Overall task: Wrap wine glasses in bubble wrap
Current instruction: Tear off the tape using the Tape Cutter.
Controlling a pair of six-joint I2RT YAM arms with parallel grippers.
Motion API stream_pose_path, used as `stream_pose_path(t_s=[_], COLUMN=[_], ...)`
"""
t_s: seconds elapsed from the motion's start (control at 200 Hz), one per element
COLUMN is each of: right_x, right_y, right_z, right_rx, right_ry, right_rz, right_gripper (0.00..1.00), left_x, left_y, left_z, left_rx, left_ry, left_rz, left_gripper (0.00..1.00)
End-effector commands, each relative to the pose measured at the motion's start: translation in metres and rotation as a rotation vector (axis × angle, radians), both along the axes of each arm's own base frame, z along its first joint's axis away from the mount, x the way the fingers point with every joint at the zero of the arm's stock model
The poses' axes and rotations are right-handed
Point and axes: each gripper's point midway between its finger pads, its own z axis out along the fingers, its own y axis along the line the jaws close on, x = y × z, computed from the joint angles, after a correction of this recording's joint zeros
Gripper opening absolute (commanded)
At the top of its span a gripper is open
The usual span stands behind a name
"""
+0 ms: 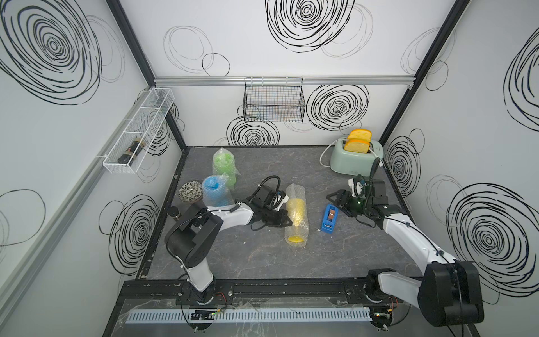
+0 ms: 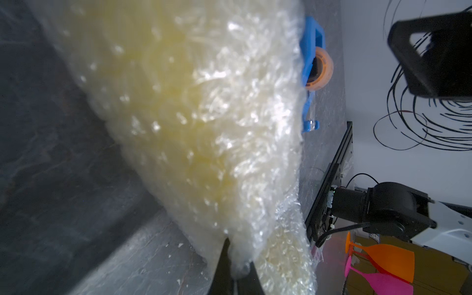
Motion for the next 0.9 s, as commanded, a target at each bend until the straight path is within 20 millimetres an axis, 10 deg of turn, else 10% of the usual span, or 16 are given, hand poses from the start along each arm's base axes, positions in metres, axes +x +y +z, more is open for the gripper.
stream_pose_path(t_s=[0.0, 0.896], right_x=[-0.028, -0.034], right_y=[0.001, 0.001], right_z=[-0.026, -0.084], right_rx=[0.011, 0.11], right_ry=[0.075, 0.195], right_rz=[0.042, 0.012], right_gripper=[0.44, 0.3], left_x=[0.006, 0.003], left_y=[-0.005, -0.007], left_z=[0.015, 0.016], left_rx=[-0.02, -0.015], left_ry=[-0.047, -0.065], left_rz=[-0.01, -0.023], left_gripper=[0.0, 0.0])
